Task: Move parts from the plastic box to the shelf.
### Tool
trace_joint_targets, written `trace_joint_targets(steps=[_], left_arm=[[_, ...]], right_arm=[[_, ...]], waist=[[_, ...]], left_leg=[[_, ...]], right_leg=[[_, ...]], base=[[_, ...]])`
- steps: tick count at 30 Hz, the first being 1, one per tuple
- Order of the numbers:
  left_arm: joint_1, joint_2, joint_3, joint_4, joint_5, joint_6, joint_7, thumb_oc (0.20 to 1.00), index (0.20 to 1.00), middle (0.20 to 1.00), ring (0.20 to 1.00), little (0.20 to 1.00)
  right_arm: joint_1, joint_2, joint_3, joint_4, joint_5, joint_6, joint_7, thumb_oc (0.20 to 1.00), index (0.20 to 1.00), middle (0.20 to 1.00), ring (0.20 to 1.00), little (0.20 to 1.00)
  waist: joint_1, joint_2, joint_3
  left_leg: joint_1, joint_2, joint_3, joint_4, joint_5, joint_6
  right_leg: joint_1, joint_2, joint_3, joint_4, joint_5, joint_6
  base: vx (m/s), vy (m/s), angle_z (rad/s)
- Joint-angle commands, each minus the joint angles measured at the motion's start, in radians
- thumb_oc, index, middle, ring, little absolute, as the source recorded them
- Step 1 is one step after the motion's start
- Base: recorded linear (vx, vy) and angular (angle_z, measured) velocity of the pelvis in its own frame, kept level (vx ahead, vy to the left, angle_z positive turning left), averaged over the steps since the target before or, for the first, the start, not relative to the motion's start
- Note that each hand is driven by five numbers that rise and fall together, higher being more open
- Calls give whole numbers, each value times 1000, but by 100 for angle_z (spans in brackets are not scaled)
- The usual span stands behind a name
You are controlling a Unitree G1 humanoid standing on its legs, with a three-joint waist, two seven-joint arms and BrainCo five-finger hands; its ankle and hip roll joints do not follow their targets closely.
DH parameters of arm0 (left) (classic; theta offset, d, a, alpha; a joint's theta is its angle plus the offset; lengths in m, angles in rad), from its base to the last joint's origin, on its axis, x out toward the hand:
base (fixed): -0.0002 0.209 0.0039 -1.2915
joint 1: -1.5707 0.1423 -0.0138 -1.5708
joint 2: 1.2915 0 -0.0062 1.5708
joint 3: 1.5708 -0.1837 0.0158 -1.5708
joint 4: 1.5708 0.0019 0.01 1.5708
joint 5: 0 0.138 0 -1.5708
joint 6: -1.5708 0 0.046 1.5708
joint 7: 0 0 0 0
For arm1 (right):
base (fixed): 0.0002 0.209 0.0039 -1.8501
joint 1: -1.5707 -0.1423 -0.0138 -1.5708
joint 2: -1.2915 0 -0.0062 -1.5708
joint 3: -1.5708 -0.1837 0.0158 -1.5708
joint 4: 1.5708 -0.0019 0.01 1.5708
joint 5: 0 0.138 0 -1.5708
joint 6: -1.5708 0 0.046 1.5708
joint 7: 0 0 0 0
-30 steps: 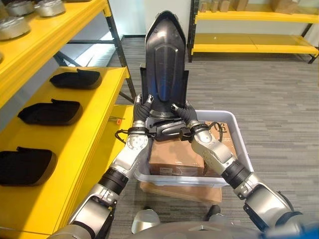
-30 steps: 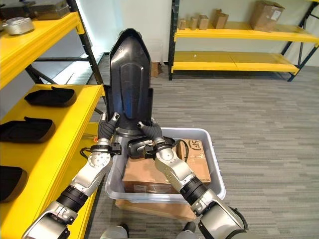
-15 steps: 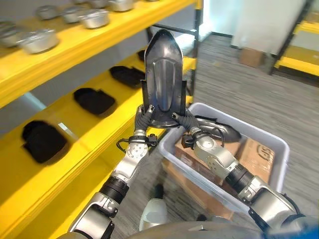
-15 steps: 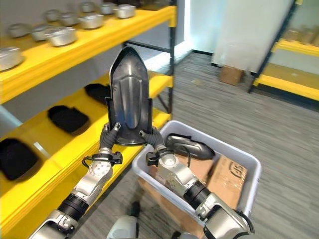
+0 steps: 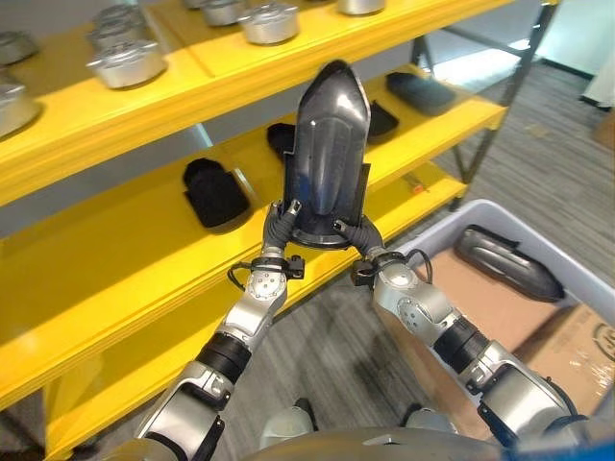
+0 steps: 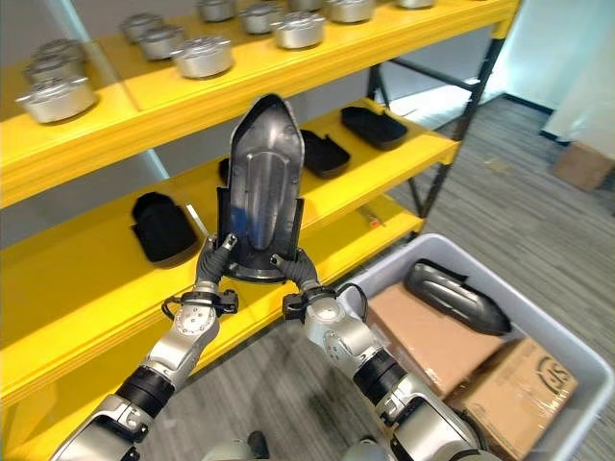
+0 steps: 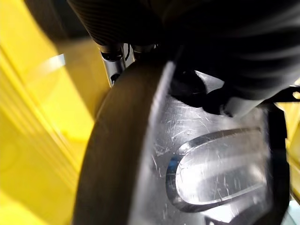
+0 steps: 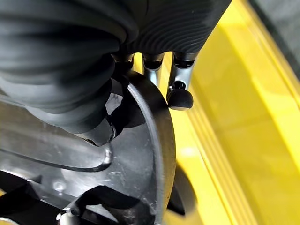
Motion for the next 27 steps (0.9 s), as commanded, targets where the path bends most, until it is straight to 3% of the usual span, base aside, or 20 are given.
trace_joint_targets(steps=[1, 5, 8, 10, 13, 14, 17, 18, 19, 20, 23, 27], left_arm=[[-76, -46, -82, -38, -25, -59, -61, 200, 200, 200, 200, 200], [-62, -30, -80, -69, -19, -16, -83, 200, 200, 200, 200, 200], [-61, -25, -80, -84, -15, -2, -92, 200, 200, 200, 200, 200], [-68, -22, -88, -108, -7, 29, -125, 200, 200, 200, 200, 200], [-106, -25, -122, -95, -18, 53, -154, 200, 200, 200, 200, 200], [-114, -25, -131, -77, -20, 48, -164, 200, 200, 200, 200, 200], [-108, -43, -146, -61, -10, 45, -163, 200, 200, 200, 200, 200], [-106, -46, -148, -61, -8, 46, -161, 200, 200, 200, 200, 200], [-91, -56, -161, -66, -1, 50, -160, 200, 200, 200, 200, 200], [-75, -61, -171, -68, 11, 30, -168, 200, 200, 200, 200, 200], [-75, -40, -177, -93, 0, -22, -182, 200, 200, 200, 200, 200], [-121, -24, -186, -101, 12, -89, -178, 200, 200, 200, 200, 200]], right_arm=[[-146, 159, 82, -94, 37, -40, 70, 200, 200, 200, 200, 200], [-121, 189, 94, -101, 70, -36, 40, 200, 200, 200, 200, 200], [-114, 203, 97, -102, 82, -37, 21, 200, 200, 200, 200, 200], [-93, 224, 104, -93, 75, -60, -27, 200, 200, 200, 200, 200], [-71, 215, 106, -86, 92, -94, -53, 200, 200, 200, 200, 200], [-64, 206, 100, -82, 94, -107, -45, 200, 200, 200, 200, 200], [-43, 182, 97, -78, 124, -104, -19, 200, 200, 200, 200, 200], [-40, 179, 97, -79, 128, -106, -20, 200, 200, 200, 200, 200], [-22, 161, 95, -84, 134, -115, -16, 200, 200, 200, 200, 200], [-7, 137, 84, -94, 125, -127, -7, 200, 200, 200, 200, 200], [-6, 88, 50, -116, 85, -154, 22, 200, 200, 200, 200, 200], [-60, 70, 57, -124, 44, -183, 25, 200, 200, 200, 200, 200]], waist=[[17, -26, -29], [53, -22, -30], [63, -25, -24], [73, -29, -13], [36, -35, 1], [22, -40, 4], [10, -53, 15], [8, -55, 18], [-4, -60, 25], [-15, -63, 39], [-24, -59, 91], [-34, -45, 178]], left_leg=[[77, 108, -26, -15, 42, -134], [93, 55, -62, -74, 47, -111], [92, 38, -71, -78, 39, -100], [74, -5, -100, -74, 22, -70], [45, -31, -157, -85, 30, -34], [40, -35, -171, -93, 31, -29], [42, -56, -171, -106, 27, -30], [43, -60, -174, -106, 25, -30], [36, -82, -196, -104, 20, -28], [17, -104, -227, -93, 18, -27], [-70, -122, -250, -60, 24, -30], [-150, -107, -229, -59, 54, -46]], right_leg=[[156, 72, -22, -155, 21, 13], [166, 13, -39, -179, 87, 75], [164, -5, -39, -181, 106, 88], [153, -27, 1, -168, 124, 97], [82, 25, 156, -135, 121, 81], [58, 80, 192, -127, 99, 76], [36, 204, 190, -126, 52, 35], [35, 217, 193, -129, 49, 30], [29, 282, 218, -141, 34, 3], [18, 309, 257, -147, 34, -10], [-26, 292, 301, -190, 65, -15], [-91, 279, 318, -237, 106, -14]], base=[[-21, 542, 77], [-15, 299, 42], [-43, 176, 25], [-93, 321, 36], [-100, 154, 77], [1, 39, 107], [25, 18, 59], [38, -1, 49], [4, -16, 41], [-82, -35, 39], [-333, -68, 50], [-361, -63, 20]])
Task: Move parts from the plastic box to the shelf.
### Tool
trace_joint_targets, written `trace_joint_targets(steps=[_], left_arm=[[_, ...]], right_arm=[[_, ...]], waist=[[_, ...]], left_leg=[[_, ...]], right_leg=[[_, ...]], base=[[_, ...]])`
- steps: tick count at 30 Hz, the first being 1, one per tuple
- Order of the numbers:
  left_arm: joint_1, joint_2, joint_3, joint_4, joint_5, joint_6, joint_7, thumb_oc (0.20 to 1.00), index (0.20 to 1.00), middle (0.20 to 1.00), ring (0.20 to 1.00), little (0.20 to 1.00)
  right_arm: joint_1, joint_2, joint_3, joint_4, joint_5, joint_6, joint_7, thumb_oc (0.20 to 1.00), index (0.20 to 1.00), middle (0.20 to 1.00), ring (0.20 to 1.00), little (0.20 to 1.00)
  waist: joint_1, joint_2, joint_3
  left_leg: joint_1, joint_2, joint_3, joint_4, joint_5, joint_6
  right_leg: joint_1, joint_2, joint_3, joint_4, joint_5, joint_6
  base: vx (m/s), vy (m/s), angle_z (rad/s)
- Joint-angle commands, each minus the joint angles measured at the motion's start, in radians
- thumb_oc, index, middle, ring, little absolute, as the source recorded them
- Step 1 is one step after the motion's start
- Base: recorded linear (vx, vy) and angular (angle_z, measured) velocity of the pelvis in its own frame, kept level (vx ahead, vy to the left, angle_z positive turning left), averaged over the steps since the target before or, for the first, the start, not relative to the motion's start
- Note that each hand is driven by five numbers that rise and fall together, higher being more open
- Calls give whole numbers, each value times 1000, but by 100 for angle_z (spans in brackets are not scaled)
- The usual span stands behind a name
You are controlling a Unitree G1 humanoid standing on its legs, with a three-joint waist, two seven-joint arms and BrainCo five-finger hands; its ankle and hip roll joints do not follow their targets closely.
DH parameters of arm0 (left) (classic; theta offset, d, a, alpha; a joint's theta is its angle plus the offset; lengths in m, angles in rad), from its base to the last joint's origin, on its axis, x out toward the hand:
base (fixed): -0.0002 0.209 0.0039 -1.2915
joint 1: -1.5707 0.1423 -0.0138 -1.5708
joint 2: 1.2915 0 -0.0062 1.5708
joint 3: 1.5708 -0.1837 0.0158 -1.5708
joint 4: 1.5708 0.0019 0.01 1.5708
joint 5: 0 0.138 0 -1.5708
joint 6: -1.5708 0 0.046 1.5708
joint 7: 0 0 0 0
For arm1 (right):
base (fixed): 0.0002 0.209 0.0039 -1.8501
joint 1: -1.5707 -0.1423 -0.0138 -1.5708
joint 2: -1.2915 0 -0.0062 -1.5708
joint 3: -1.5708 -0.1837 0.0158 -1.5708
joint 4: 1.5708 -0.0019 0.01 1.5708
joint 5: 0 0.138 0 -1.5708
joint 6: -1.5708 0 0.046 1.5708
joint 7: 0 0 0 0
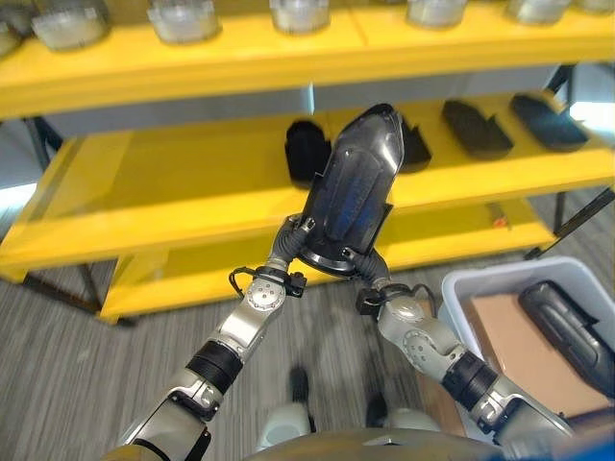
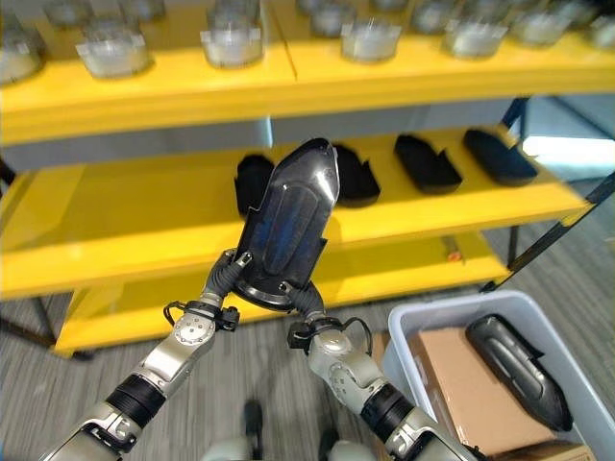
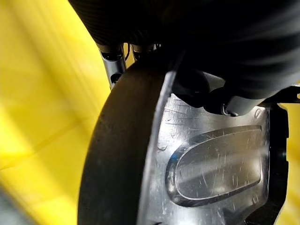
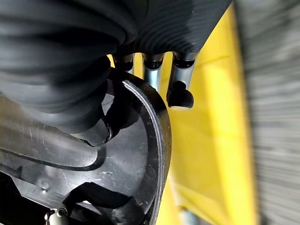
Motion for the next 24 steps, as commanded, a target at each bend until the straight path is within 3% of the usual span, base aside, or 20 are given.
trace_joint_targets(steps=[1, 6, 11, 15, 16, 17, 18, 20, 24], left_arm=[[-143, -77, -100, -65, -35, -171, -57, 200, 200, 200, 200, 200], [-158, -75, -120, -75, -48, -187, -22, 200, 200, 200, 200, 200], [-158, -79, -136, -82, -38, -182, 7, 200, 200, 200, 200, 200], [-131, -81, -119, -83, -28, -215, 63, 200, 200, 200, 200, 200], [-123, -81, -101, -82, -45, -225, 77, 200, 200, 200, 200, 200], [-122, -81, -100, -82, -47, -224, 77, 200, 200, 200, 200, 200], [-109, -80, -74, -77, -66, -246, 86, 200, 200, 200, 200, 200], [-100, -80, -63, -78, -82, -252, 86, 200, 200, 200, 200, 200], [-63, -90, -21, -81, -135, -267, 102, 200, 200, 200, 200, 200]], right_arm=[[-207, 112, 20, -80, -60, -96, 63, 200, 200, 200, 200, 200], [-197, 54, 19, -115, -65, -88, 108, 200, 200, 200, 200, 200], [-155, 11, -6, -143, -103, -95, 170, 200, 200, 200, 200, 200], [-165, 10, -2, -133, -176, -82, 224, 200, 200, 200, 200, 200], [-178, 13, 5, -129, -202, -72, 244, 200, 200, 200, 200, 200], [-180, 13, 6, -129, -204, -69, 247, 200, 200, 200, 200, 200], [-197, 22, 22, -126, -227, -44, 271, 200, 200, 200, 200, 200], [-205, 24, 31, -127, -237, -32, 278, 200, 200, 200, 200, 200], [-240, 47, 78, -136, -282, 31, 304, 200, 200, 200, 200, 200]], waist=[[-6, -19, 113], [-39, -2, 183], [-83, 6, 206], [-82, -6, 195], [-76, -10, 178], [-75, -10, 176], [-64, -10, 146], [-58, -11, 135], [-37, -19, 90]], left_leg=[[99, -73, 34, -30, -38, -5], [69, -56, 61, -23, -29, -27], [66, -22, 177, 38, -54, -50], [64, 28, 155, 120, -88, -68], [78, 68, 141, 119, -69, -83], [80, 72, 140, 118, -66, -85], [102, 144, 125, 97, 7, -120], [105, 180, 117, 87, 42, -133], [106, 310, 90, 76, 183, -166]], right_leg=[[76, 6, 27, -103, 37, 103], [33, 9, 27, -104, 44, 101], [14, -10, -29, -82, 30, 96], [7, -35, -37, -49, 7, 83], [7, -44, -44, -37, -5, 79], [7, -45, -45, -36, -6, 79], [10, -56, -59, -16, -25, 73], [11, -63, -65, -3, -36, 69], [19, -105, -82, 85, -95, 50]], base=[[-201, -43, -4], [-123, -49, -8], [-57, -39, 9], [-24, 53, 12], [7, 82, 15], [40, 185, 12], [40, 135, 6], [49, 162, 15], [116, 263, 32]])
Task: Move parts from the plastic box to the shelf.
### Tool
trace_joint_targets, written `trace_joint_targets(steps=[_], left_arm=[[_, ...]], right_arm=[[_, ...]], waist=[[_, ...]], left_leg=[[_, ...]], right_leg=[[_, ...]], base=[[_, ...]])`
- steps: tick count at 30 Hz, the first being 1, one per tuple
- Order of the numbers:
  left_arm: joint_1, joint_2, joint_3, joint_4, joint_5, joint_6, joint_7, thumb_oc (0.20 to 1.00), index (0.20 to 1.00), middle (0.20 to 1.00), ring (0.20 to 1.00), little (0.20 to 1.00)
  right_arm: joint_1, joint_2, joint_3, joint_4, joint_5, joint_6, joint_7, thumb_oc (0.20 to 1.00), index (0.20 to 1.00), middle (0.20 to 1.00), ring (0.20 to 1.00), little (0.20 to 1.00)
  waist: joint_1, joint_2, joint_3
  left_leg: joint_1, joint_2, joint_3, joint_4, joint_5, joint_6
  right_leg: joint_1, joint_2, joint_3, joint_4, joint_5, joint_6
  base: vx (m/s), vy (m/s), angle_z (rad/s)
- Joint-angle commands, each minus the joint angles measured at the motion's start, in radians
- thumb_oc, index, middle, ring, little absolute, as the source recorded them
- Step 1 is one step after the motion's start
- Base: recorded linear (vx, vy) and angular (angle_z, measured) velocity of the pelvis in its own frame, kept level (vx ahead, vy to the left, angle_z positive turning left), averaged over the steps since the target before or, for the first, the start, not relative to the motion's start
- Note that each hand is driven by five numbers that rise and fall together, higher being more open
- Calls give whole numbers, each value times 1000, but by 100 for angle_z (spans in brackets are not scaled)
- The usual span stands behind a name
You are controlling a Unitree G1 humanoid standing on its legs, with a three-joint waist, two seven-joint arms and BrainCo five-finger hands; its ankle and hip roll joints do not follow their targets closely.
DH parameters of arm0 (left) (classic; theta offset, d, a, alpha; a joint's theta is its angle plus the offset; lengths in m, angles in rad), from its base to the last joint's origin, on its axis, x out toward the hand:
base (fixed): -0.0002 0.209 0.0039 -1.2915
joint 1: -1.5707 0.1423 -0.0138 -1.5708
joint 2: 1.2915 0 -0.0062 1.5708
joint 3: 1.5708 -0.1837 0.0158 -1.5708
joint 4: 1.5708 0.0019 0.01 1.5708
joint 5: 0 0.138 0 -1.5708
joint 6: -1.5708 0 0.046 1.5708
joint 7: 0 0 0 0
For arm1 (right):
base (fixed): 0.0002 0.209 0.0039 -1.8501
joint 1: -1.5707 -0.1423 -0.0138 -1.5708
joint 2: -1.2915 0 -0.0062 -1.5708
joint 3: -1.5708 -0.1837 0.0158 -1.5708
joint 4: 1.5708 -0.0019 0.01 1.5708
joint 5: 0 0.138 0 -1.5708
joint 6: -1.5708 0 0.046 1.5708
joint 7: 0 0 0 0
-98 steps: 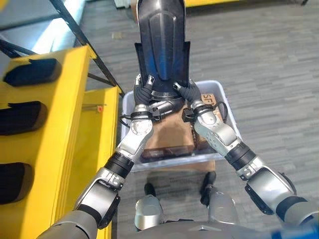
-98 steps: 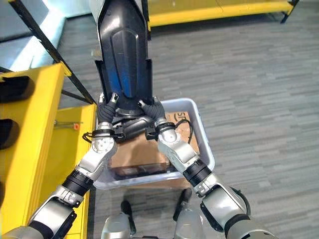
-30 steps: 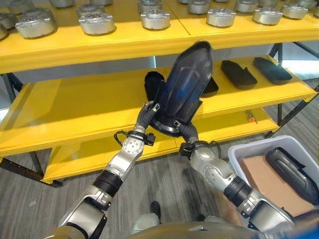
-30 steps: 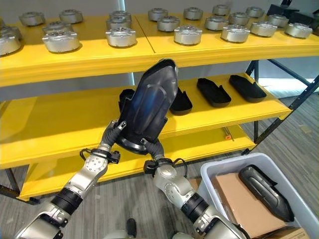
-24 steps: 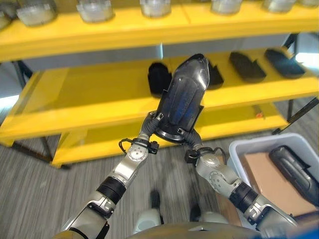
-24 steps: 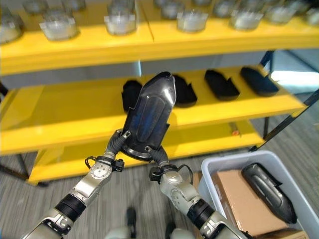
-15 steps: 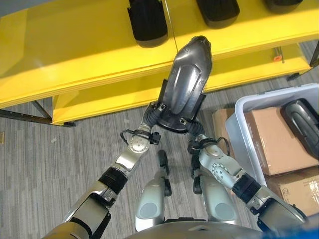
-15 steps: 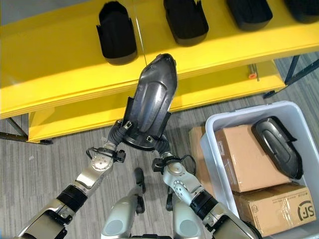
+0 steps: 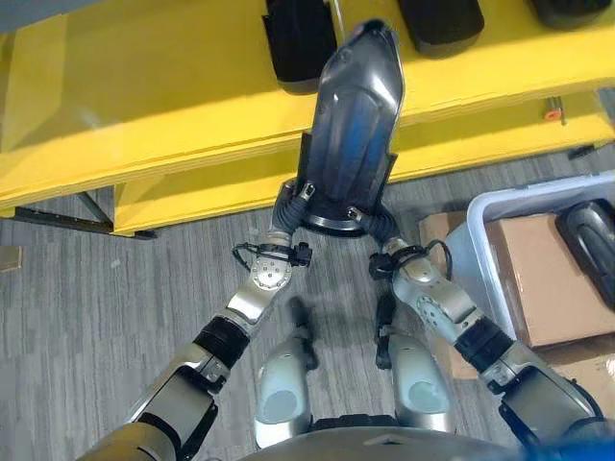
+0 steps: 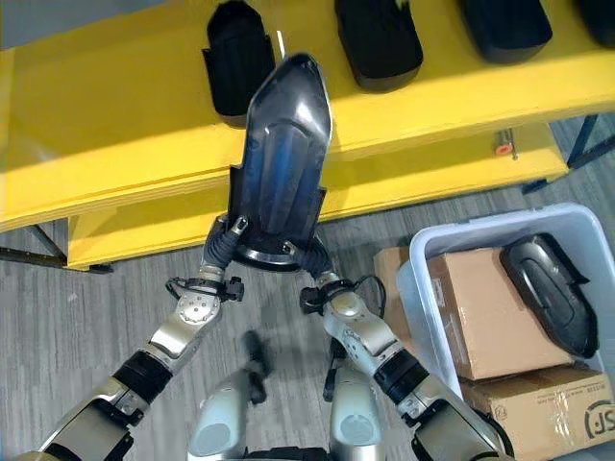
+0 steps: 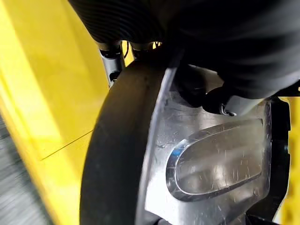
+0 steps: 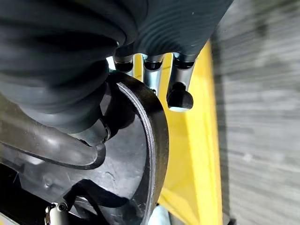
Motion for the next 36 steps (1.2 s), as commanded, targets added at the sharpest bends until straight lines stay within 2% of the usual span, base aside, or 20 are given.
trace_joint_targets(steps=[1, 2, 6, 7, 9, 10, 11, 12, 14, 16, 17, 18, 20, 25, 30, 31, 33, 34, 35, 36], left_arm=[[33, -93, -29, -92, -92, -89, -34, 200, 200, 200, 200, 200], [35, -94, -25, -91, -95, -87, -33, 200, 200, 200, 200, 200], [67, -106, -7, -97, -99, -78, -30, 200, 200, 200, 200, 200], [79, -110, -3, -105, -99, -69, -34, 200, 200, 200, 200, 200], [88, -114, 0, -112, -103, -60, -41, 200, 200, 200, 200, 200], [90, -121, -1, -111, -115, -52, -42, 200, 200, 200, 200, 200], [94, -130, -3, -104, -125, -44, -50, 200, 200, 200, 200, 200], [94, -130, -3, -104, -125, -44, -50, 200, 200, 200, 200, 200], [99, -147, -16, -85, -125, -14, -63, 200, 200, 200, 200, 200], [102, -148, -20, -77, -121, -9, -66, 200, 200, 200, 200, 200], [100, -143, -24, -72, -111, 5, -74, 200, 200, 200, 200, 200], [100, -142, -24, -72, -108, 8, -75, 200, 200, 200, 200, 200], [75, -133, -34, -71, -94, 41, -76, 200, 200, 200, 200, 200], [31, -139, -45, -54, -94, 70, -53, 200, 200, 200, 200, 200], [14, -143, -16, -48, -100, 101, -53, 200, 200, 200, 200, 200], [20, -140, 5, -55, -106, 116, -55, 200, 200, 200, 200, 200], [14, -139, 13, -50, -112, 116, -54, 200, 200, 200, 200, 200], [3, -140, 16, -43, -119, 120, -49, 200, 200, 200, 200, 200], [3, -143, 17, -42, -121, 121, -46, 200, 200, 200, 200, 200], [4, -147, 19, -49, -126, 129, -41, 200, 200, 200, 200, 200]], right_arm=[[-78, 126, 140, -88, -79, 14, 189, 200, 200, 200, 200, 200], [-81, 127, 143, -89, -77, 19, 196, 200, 200, 200, 200, 200], [-90, 143, 174, -79, -68, 61, 209, 200, 200, 200, 200, 200], [-93, 147, 180, -76, -63, 73, 206, 200, 200, 200, 200, 200], [-96, 146, 179, -75, -65, 89, 209, 200, 200, 200, 200, 200], [-97, 149, 178, -70, -71, 99, 208, 200, 200, 200, 200, 200], [-98, 153, 179, -59, -73, 119, 216, 200, 200, 200, 200, 200], [-98, 153, 179, -59, -73, 119, 216, 200, 200, 200, 200, 200], [-85, 167, 184, -43, -51, 139, 206, 200, 200, 200, 200, 200], [-77, 173, 187, -34, -41, 141, 204, 200, 200, 200, 200, 200], [-69, 182, 190, -30, -43, 139, 198, 200, 200, 200, 200, 200], [-67, 184, 191, -29, -44, 141, 199, 200, 200, 200, 200, 200], [-55, 216, 204, -22, -45, 127, 166, 200, 200, 200, 200, 200], [-52, 267, 204, 9, -43, 99, 111, 200, 200, 200, 200, 200], [-75, 310, 192, 26, -72, 97, 78, 200, 200, 200, 200, 200], [-96, 326, 181, 32, -67, 117, 83, 200, 200, 200, 200, 200], [-111, 333, 180, 33, -61, 126, 81, 200, 200, 200, 200, 200], [-117, 331, 179, 34, -54, 131, 82, 200, 200, 200, 200, 200], [-118, 327, 178, 36, -50, 130, 87, 200, 200, 200, 200, 200], [-117, 319, 177, 34, -48, 127, 94, 200, 200, 200, 200, 200]], waist=[[34, -1, -144], [35, -1, -146], [69, -1, -167], [77, 0, -175], [82, 2, -182], [85, 4, -189], [88, 9, -199], [88, 9, -198], [91, 13, -221], [92, 11, -231], [95, 6, -241], [96, 5, -242], [106, -11, -258], [123, -22, -266], [157, -21, -269], [173, -17, -267], [169, -16, -265], [155, -22, -263], [144, -31, -262], [129, -44, -262]], left_leg=[[53, 62, -20, -25, 152, -50], [59, 62, -16, -31, 148, -49], [34, 42, -107, 3, 152, -41], [25, 25, -135, 33, 136, -33], [28, 3, -140, 51, 112, -24], [32, -18, -144, 60, 86, -16], [48, -54, -141, 63, 30, -1], [49, -55, -141, 64, 29, -1], [99, -105, -105, 45, -67, 24], [124, -117, -93, 31, -78, 32], [150, -129, -80, 15, -90, 44], [155, -131, -78, 12, -92, 46], [190, -155, -54, -14, -109, 73], [212, -175, -18, -34, -120, 94], [253, -198, 38, -41, -147, 115], [275, -205, 75, -45, -162, 128], [285, -210, 80, -55, -166, 131], [290, -216, 72, -59, -169, 130], [295, -226, 63, -63, -171, 129], [293, -237, 63, -65, -166, 132]], right_leg=[[-1, 5, -32, 50, -81, 42], [-1, 1, -35, 57, -85, 43], [22, -19, -19, 135, -128, 31], [34, -21, -14, 145, -134, 24], [53, -29, -15, 150, -138, 22], [65, -38, -13, 148, -137, 26], [85, -53, -11, 142, -130, 36], [87, -54, -11, 142, -130, 37], [137, -79, -18, 106, -99, 67], [156, -90, -21, 88, -82, 85], [174, -108, -24, 69, -59, 113], [177, -111, -24, 65, -55, 118], [201, -145, -31, 42, -20, 170], [219, -161, -76, 59, -13, 183], [238, -165, -190, 126, -28, 182], [212, -197, -240, 200, -17, 183], [198, -180, -234, 202, -21, 181], [203, -124, -209, 141, -36, 171], [193, -89, -176, 80, -21, 171], [174, -49, -147, -13, 32, 162]], base=[[132, 307, 15], [133, 298, 17], [164, 293, 11], [213, 383, 13], [169, 369, 4], [235, 491, 23], [183, 368, 28], [217, 363, 23], [278, 385, 13], [197, 259, 2], [109, 145, -4], [137, 177, -7], [119, 212, -6], [33, 191, 0], [65, 179, -33], [109, 167, -69], [127, 70, -75], [145, -35, -43], [188, -81, -8], [230, -105, 10]])
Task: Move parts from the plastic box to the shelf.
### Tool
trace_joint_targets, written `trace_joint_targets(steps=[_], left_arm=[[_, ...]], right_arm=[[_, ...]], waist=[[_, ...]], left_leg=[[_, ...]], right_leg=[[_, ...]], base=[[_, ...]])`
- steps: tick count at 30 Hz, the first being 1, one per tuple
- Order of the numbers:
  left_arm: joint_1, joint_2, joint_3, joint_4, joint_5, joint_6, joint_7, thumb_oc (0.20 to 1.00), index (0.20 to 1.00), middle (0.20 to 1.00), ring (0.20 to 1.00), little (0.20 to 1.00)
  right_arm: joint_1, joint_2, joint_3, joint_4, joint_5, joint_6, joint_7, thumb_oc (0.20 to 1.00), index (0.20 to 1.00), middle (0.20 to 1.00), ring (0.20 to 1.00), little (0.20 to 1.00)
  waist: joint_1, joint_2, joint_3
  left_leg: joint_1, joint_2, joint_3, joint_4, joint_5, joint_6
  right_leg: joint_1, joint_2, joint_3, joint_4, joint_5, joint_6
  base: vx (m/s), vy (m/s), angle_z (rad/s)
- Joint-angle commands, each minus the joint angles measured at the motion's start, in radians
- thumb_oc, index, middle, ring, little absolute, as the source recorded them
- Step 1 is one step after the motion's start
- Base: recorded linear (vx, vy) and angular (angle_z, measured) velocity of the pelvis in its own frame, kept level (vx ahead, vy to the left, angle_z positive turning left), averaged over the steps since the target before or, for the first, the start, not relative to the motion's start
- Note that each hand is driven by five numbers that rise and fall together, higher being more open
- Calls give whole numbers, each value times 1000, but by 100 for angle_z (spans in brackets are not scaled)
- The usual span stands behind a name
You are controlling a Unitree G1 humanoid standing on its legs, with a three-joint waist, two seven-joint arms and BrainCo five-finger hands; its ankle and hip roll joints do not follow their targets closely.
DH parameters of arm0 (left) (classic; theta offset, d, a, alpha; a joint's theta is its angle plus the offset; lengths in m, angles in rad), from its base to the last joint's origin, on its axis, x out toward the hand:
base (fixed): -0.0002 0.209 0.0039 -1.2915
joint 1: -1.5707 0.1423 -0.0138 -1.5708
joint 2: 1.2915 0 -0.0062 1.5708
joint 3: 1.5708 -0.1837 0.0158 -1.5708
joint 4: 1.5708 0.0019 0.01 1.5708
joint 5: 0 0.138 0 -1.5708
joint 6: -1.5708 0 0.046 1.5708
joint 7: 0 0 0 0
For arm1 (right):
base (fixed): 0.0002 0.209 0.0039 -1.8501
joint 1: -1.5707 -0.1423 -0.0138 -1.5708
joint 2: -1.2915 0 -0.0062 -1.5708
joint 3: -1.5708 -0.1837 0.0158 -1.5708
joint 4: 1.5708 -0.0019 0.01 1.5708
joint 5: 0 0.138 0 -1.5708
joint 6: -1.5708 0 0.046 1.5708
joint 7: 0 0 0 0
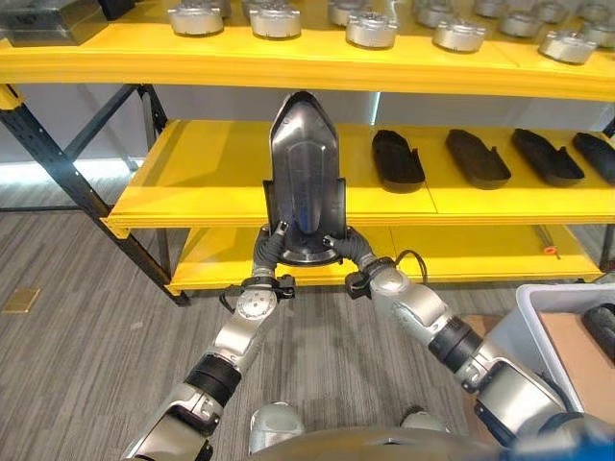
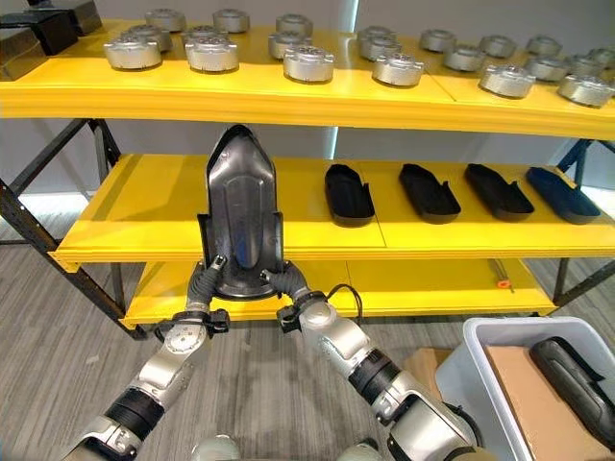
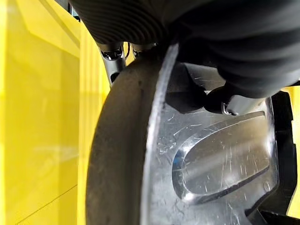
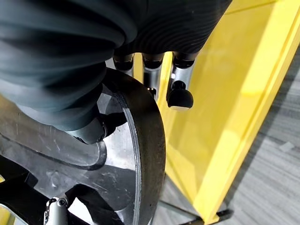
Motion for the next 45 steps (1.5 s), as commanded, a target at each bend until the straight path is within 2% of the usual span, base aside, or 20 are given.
trace_joint_targets(steps=[1, 2, 3, 5, 9, 11, 17, 19, 21, 23, 24, 26, 28, 30, 31, 33, 36, 37, 38, 45], left_arm=[[-177, -109, -74, -55, -11, -10, -27, 200, 200, 200, 200, 200], [-176, -108, -78, -63, -7, -9, -20, 200, 200, 200, 200, 200], [-178, -102, -96, -89, 17, -7, 8, 200, 200, 200, 200, 200], [-179, -106, -107, -92, 30, -13, 17, 200, 200, 200, 200, 200], [-196, -117, -118, -92, 29, -14, 74, 200, 200, 200, 200, 200], [-198, -121, -100, -70, 4, -31, 58, 200, 200, 200, 200, 200], [-179, -117, -93, -63, -15, -41, 8, 200, 200, 200, 200, 200], [-177, -120, -94, -53, -20, -60, -12, 200, 200, 200, 200, 200], [-181, -122, -91, -43, -34, -65, -14, 200, 200, 200, 200, 200], [-181, -130, -81, -31, -31, -69, -29, 200, 200, 200, 200, 200], [-178, -132, -78, -21, -29, -76, -35, 200, 200, 200, 200, 200], [-167, -138, -74, -2, -37, -97, -43, 200, 200, 200, 200, 200], [-158, -139, -71, 5, -40, -108, -45, 200, 200, 200, 200, 200], [-152, -140, -69, 8, -52, -111, -52, 200, 200, 200, 200, 200], [-155, -144, -67, 22, -61, -111, -71, 200, 200, 200, 200, 200], [-162, -149, -70, 39, -56, -116, -83, 200, 200, 200, 200, 200], [-171, -156, -76, 68, -58, -118, -98, 200, 200, 200, 200, 200], [-177, -159, -79, 81, -53, -120, -103, 200, 200, 200, 200, 200], [-186, -149, -86, 98, -55, -126, -112, 200, 200, 200, 200, 200], [-246, -160, -137, 137, -14, -97, -117, 200, 200, 200, 200, 200]], right_arm=[[-90, 159, 114, -113, 24, -74, 112, 200, 200, 200, 200, 200], [-92, 163, 111, -114, 24, -72, 113, 200, 200, 200, 200, 200], [-98, 164, 103, -128, 27, -67, 110, 200, 200, 200, 200, 200], [-97, 150, 98, -136, 36, -71, 109, 200, 200, 200, 200, 200], [-134, 130, 88, -134, 31, -63, 150, 200, 200, 200, 200, 200], [-179, 125, 85, -119, 33, -33, 167, 200, 200, 200, 200, 200], [-197, 94, 76, -113, 37, -10, 163, 200, 200, 200, 200, 200], [-209, 78, 67, -111, 13, -5, 173, 200, 200, 200, 200, 200], [-219, 79, 66, -101, 5, -4, 179, 200, 200, 200, 200, 200], [-233, 88, 73, -89, 10, 1, 173, 200, 200, 200, 200, 200], [-236, 90, 77, -84, 13, 3, 172, 200, 200, 200, 200, 200], [-234, 87, 87, -80, 12, 6, 176, 200, 200, 200, 200, 200], [-226, 83, 90, -80, 12, 10, 180, 200, 200, 200, 200, 200], [-218, 78, 91, -74, 16, 13, 179, 200, 200, 200, 200, 200], [-212, 74, 92, -63, 29, 8, 166, 200, 200, 200, 200, 200], [-208, 71, 92, -51, 37, -1, 161, 200, 200, 200, 200, 200], [-199, 70, 95, -34, 53, -18, 153, 200, 200, 200, 200, 200], [-197, 73, 99, -25, 55, -31, 148, 200, 200, 200, 200, 200], [-195, 75, 92, -7, 58, -48, 154, 200, 200, 200, 200, 200], [-166, 116, 81, -6, 43, -73, 79, 200, 200, 200, 200, 200]], waist=[[-55, -2, 32], [-58, -12, 38], [-83, -27, 61], [-98, -31, 65], [-97, -34, 64], [-93, -30, 57], [-85, -30, 47], [-80, -31, 57], [-71, -29, 67], [-66, -27, 73], [-64, -18, 72], [-57, -8, 56], [-54, -2, 48], [-52, 10, 37], [-55, 20, 34], [-58, 23, 36], [-59, 22, 38], [-56, 28, 36], [-50, 31, 31], [-43, 12, 17]], left_leg=[[76, -145, -2, -103, -16, 95], [83, -154, -2, -98, -31, 98], [90, -160, -40, -88, -66, 115], [82, -166, -78, -79, -70, 120], [43, -154, -35, -22, -65, 90], [20, -151, -31, 29, -76, 80], [1, -149, -1, 122, -123, 79], [-66, -105, 13, 303, -61, 44], [-106, -88, -9, 334, -24, 33], [-96, -67, -9, 273, -18, 36], [-74, -56, -19, 228, -25, 24], [-53, -40, -35, 58, 42, 12], [-47, -17, -58, 3, 79, -4], [-52, 37, -77, -55, 159, -32], [-56, 87, -69, -95, 222, -50], [-54, 103, -61, -107, 239, -54], [-47, 99, -68, -121, 233, -62], [-59, 99, -78, -116, 232, -50], [-51, 70, -124, -115, 190, -32], [-35, -52, -135, -82, 90, 36]], right_leg=[[66, 88, 97, -212, -8, 51], [38, 72, 109, -234, 40, 72], [-32, 78, 225, -263, 102, 104], [-21, 112, 289, -294, 103, 95], [13, 136, 230, -260, 37, 40], [45, 146, 219, -244, -13, 8], [100, 151, 189, -245, -62, -25], [137, 168, 167, -265, -82, -59], [148, 178, 170, -262, -93, -67], [157, 178, 162, -251, -105, -69], [170, 181, 158, -243, -121, -62], [173, 171, 139, -243, -114, -65], [181, 163, 140, -238, -119, -64], [194, 160, 140, -226, -139, -68], [213, 149, 127, -207, -157, -69], [225, 143, 117, -190, -170, -70], [247, 129, 117, -156, -198, -62], [243, 132, 120, -144, -193, -66], [237, 124, 140, -108, -210, -59], [221, 113, 136, -23, -234, -28]], base=[[215, -113, 21], [334, -196, 42], [264, -178, 35], [263, -209, 20], [198, -98, 42], [254, -64, 17], [189, -66, 39], [135, -146, 52], [81, -39, 65], [114, 69, 12], [118, 187, 1], [124, 248, 7], [142, 221, 8], [213, 335, -9], [257, 331, -15], [249, 317, 1], [230, 285, 20], [263, 386, 13], [328, 475, 24], [205, 301, 1]])
